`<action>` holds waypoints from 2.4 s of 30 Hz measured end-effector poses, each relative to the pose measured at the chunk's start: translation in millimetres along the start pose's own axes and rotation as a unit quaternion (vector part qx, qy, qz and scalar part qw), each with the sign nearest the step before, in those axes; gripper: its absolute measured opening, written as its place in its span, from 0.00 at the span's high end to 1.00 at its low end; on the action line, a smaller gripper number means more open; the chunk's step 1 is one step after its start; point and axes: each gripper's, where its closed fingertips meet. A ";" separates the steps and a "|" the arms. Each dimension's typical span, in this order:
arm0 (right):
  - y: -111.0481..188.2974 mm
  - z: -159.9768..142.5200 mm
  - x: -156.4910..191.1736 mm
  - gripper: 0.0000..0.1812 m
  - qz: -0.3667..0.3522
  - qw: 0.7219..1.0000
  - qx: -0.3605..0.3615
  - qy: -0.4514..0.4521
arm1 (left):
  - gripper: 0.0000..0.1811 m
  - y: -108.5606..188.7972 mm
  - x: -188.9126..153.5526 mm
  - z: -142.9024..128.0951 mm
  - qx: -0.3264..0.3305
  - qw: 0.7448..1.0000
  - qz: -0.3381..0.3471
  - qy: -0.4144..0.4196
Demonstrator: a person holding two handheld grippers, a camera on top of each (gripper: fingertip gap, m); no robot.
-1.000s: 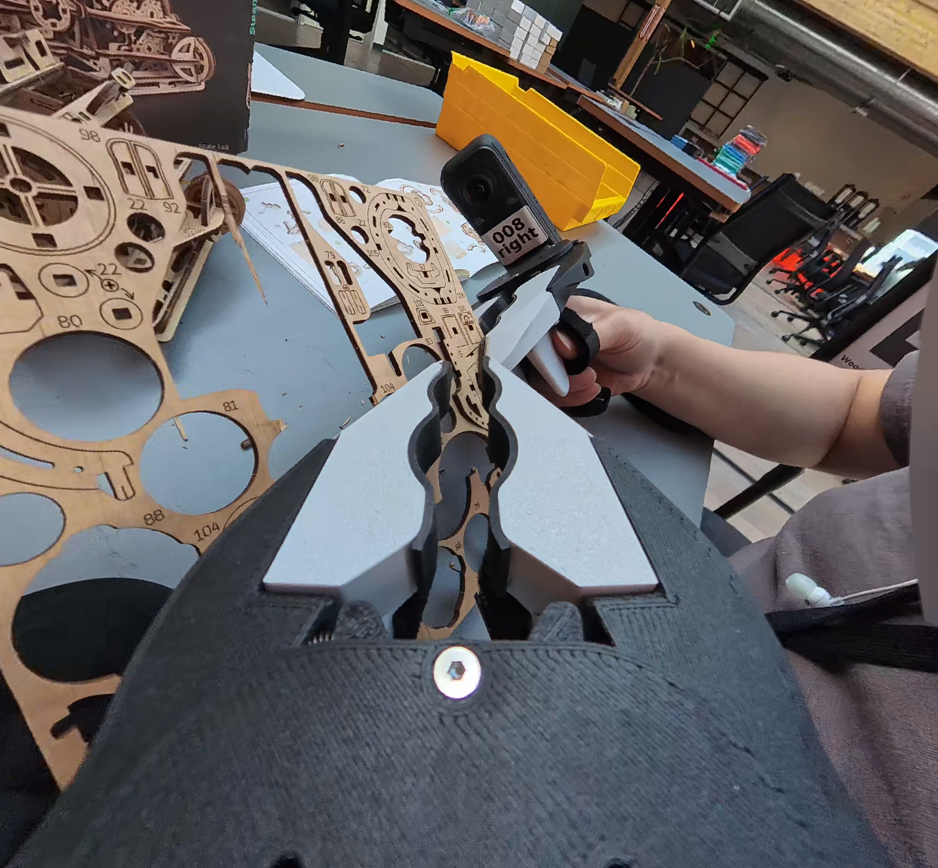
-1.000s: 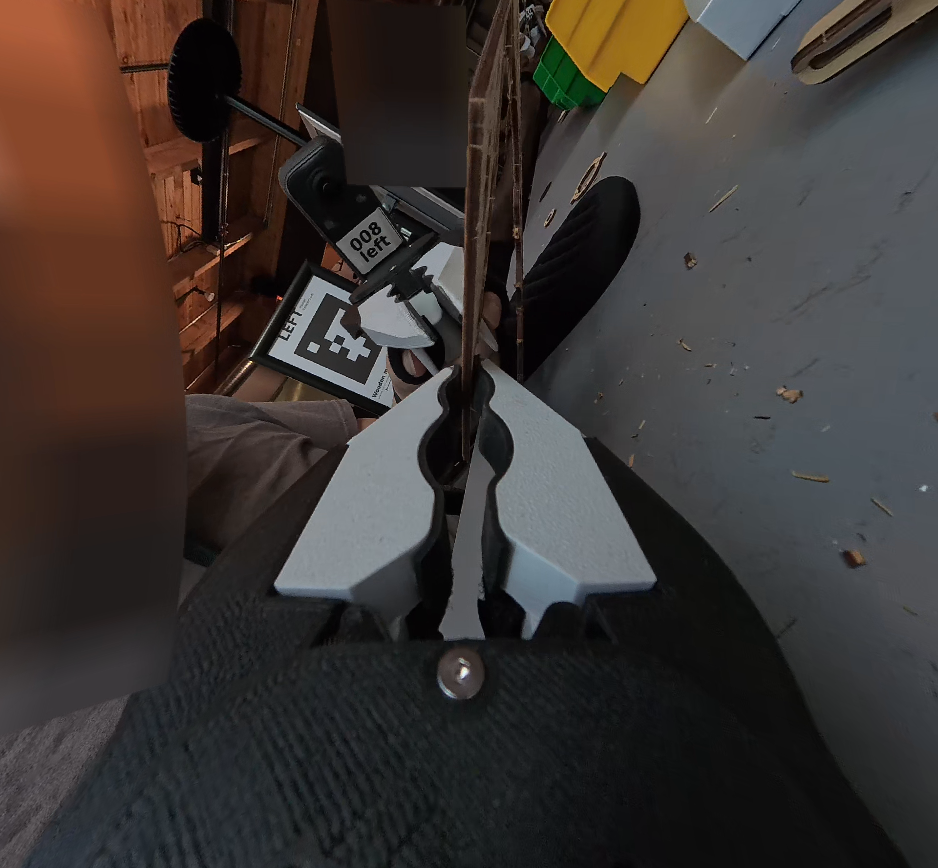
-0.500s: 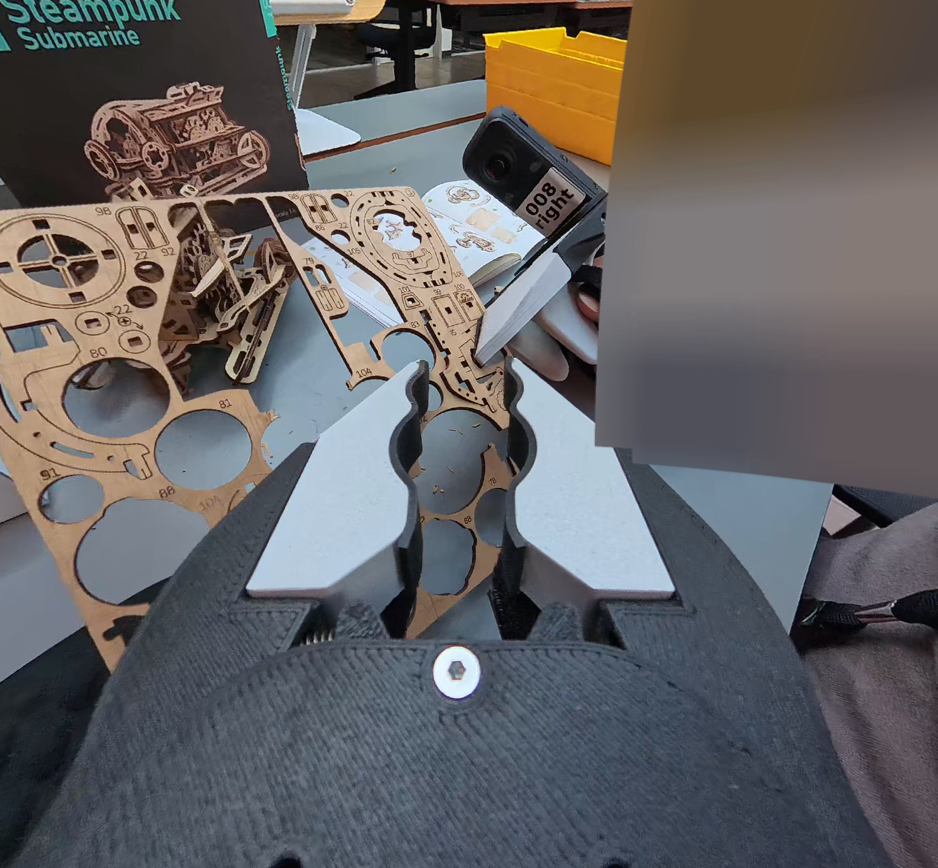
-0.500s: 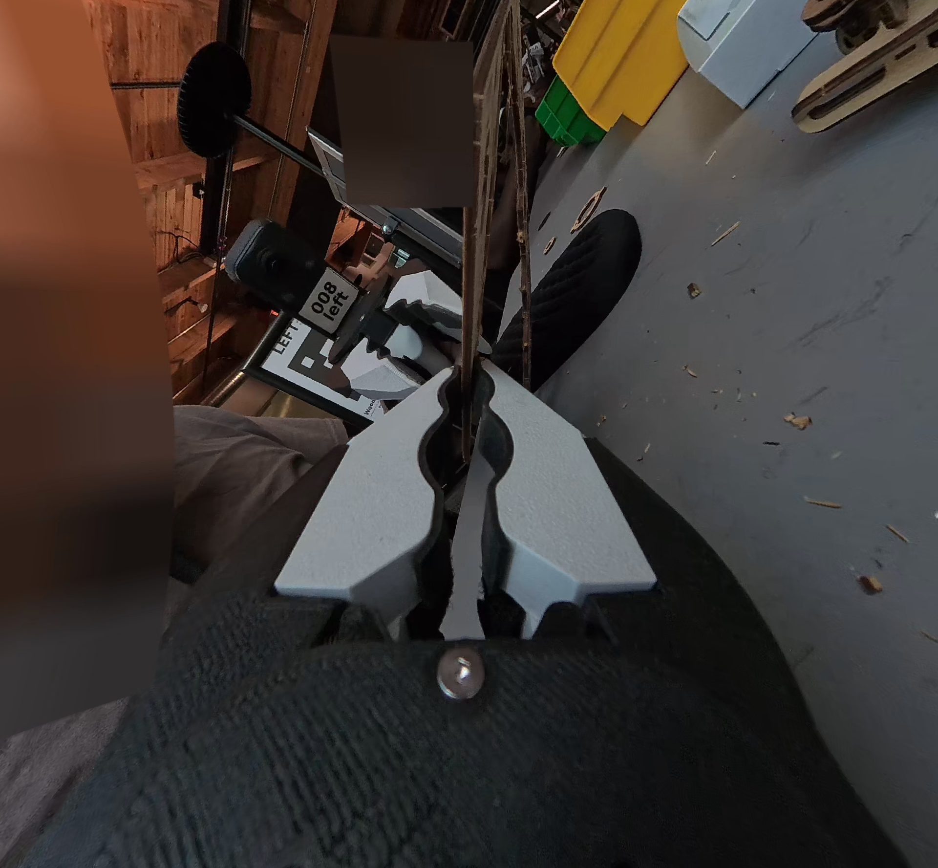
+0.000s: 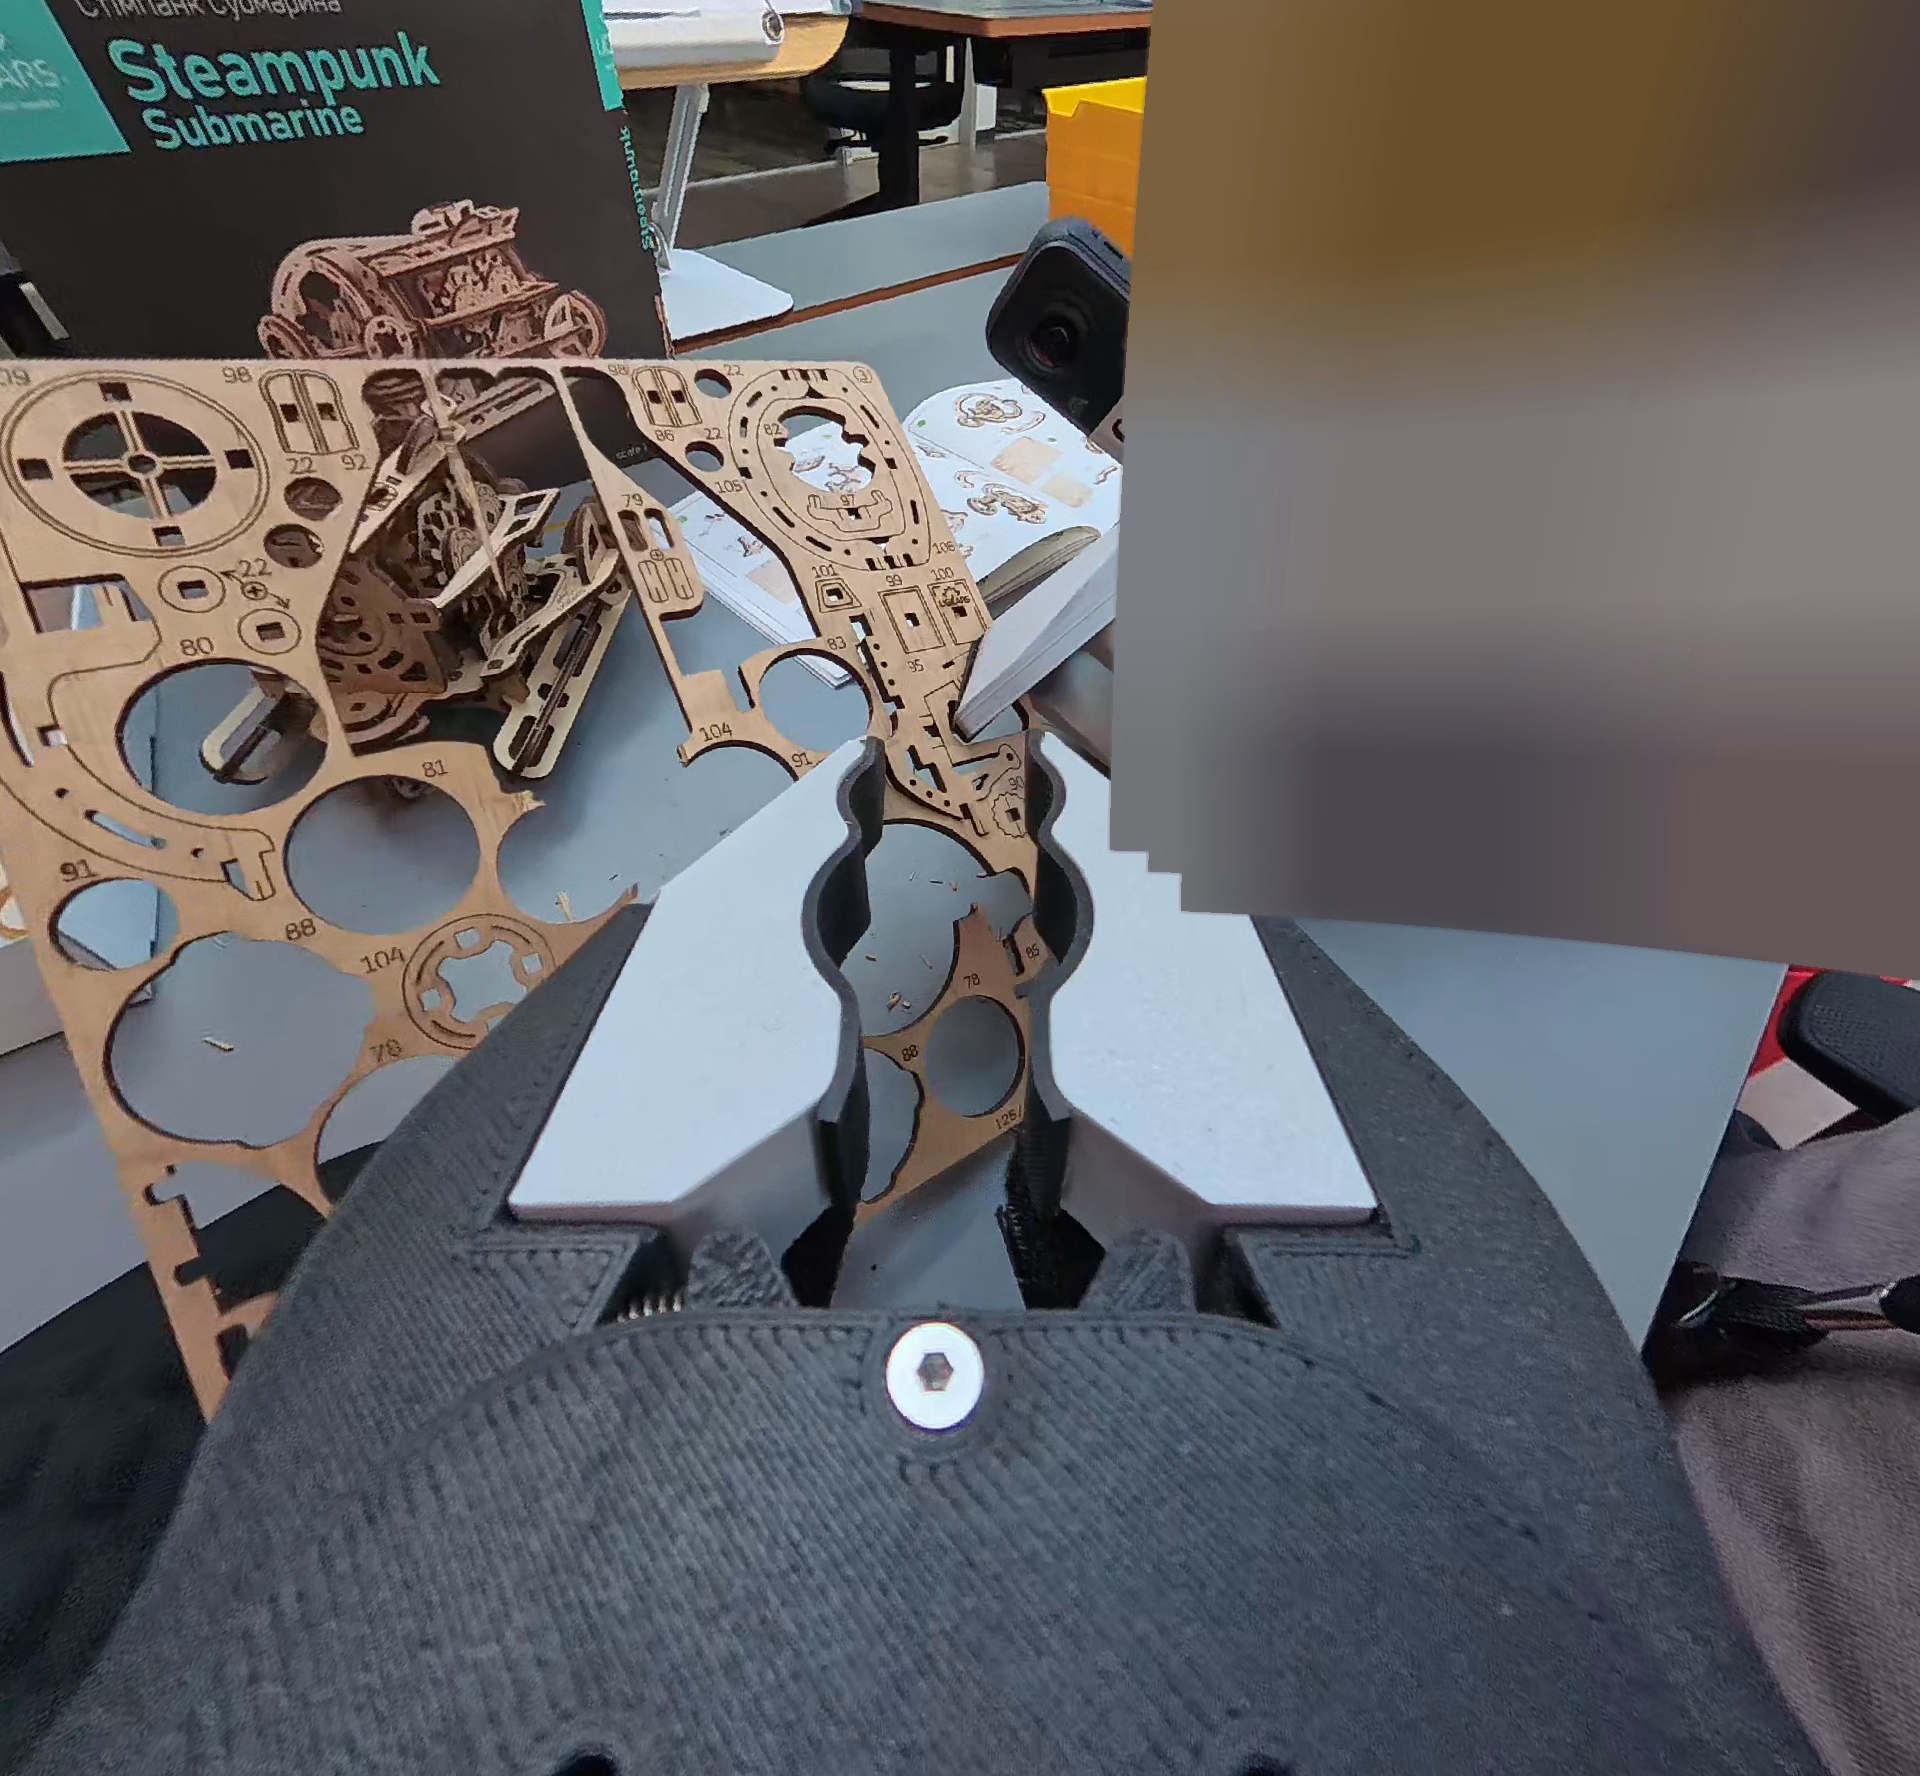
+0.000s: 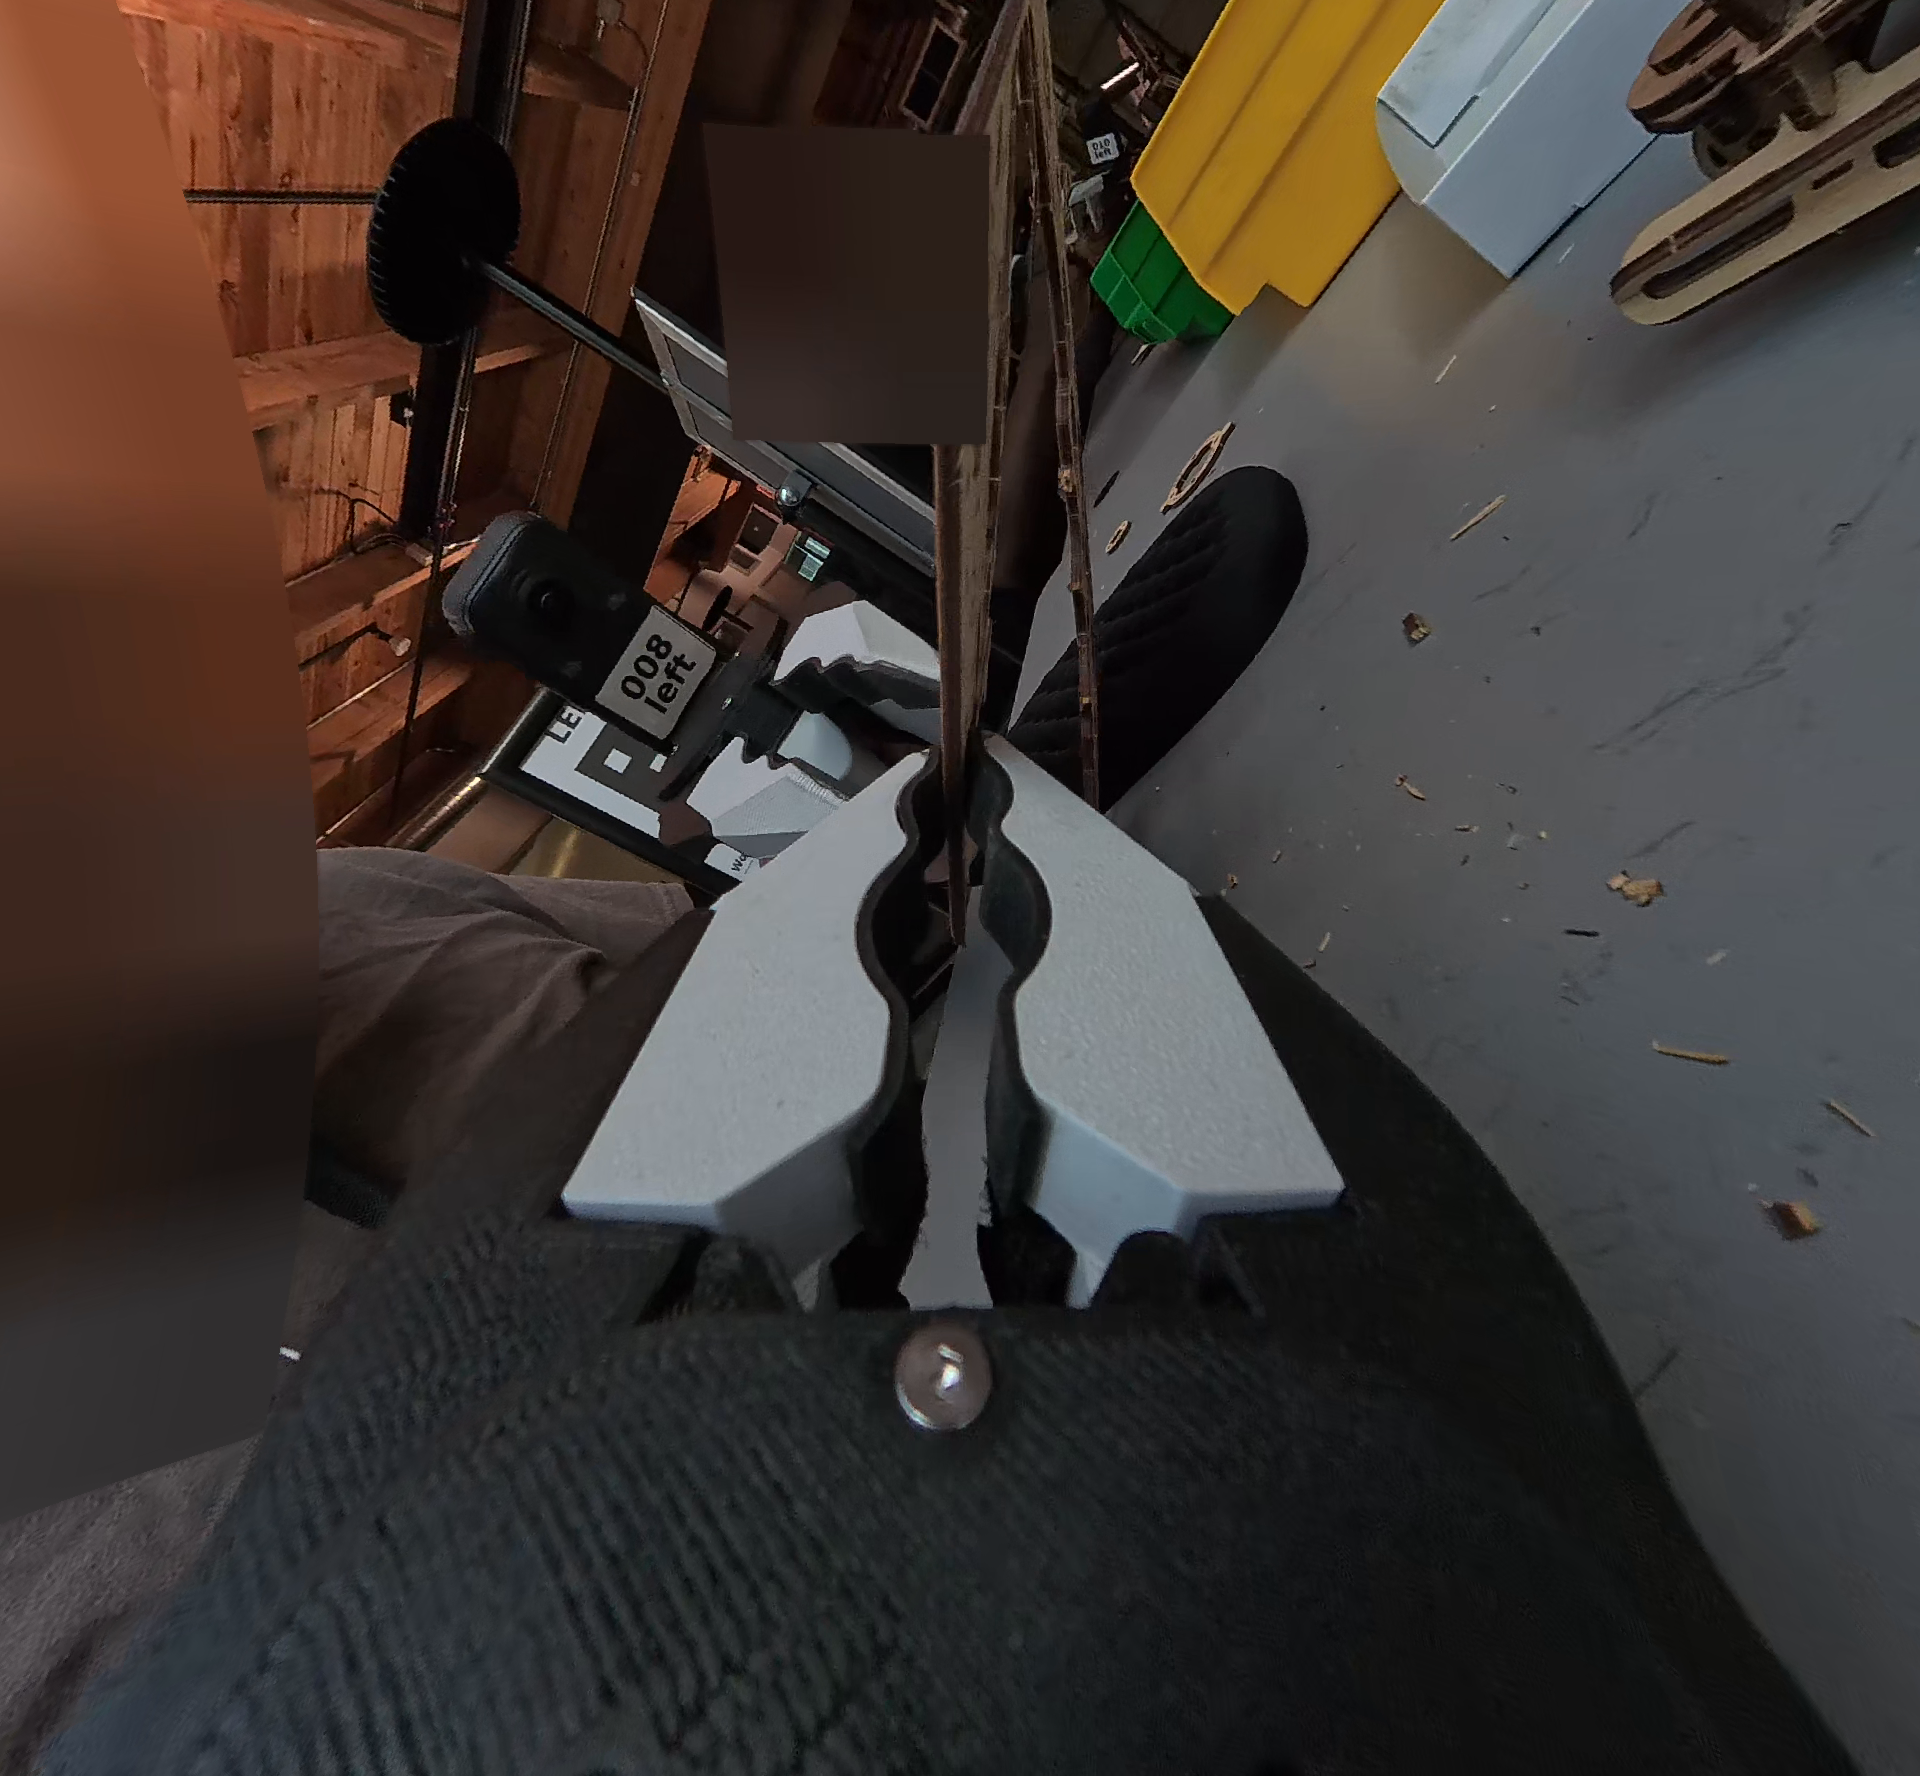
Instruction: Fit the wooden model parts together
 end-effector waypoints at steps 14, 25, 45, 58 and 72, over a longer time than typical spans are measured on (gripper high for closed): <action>-1.8 5.9 16.8 0.99 0.045 0.998 -0.027 0.027 | 0.88 8.3 0.2 16.0 -0.068 0.997 -0.015 0.039; -1.5 10.3 9.2 1.00 -0.010 0.995 -0.044 0.088 | 0.82 3.0 1.0 18.1 -0.070 0.991 -0.010 0.112; -5.8 4.2 -14.1 1.00 -0.122 0.983 -0.017 0.135 | 0.89 -3.2 18.0 -3.9 -0.048 0.973 -0.016 0.224; -9.6 -1.8 -11.0 1.00 -0.112 0.983 0.005 0.143 | 0.79 -1.0 19.0 5.5 -0.020 0.998 0.057 -0.019; -7.5 -2.3 -7.4 1.00 -0.103 0.982 0.014 0.159 | 0.85 -2.5 9.6 -5.7 0.035 0.998 -0.045 0.005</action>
Point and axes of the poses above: each gripper's, where its closed fingertips meet, y back along the fingers, z out of its top, x = y × z across the jaws, and after that the axes turned 4 degrees about x, right-handed
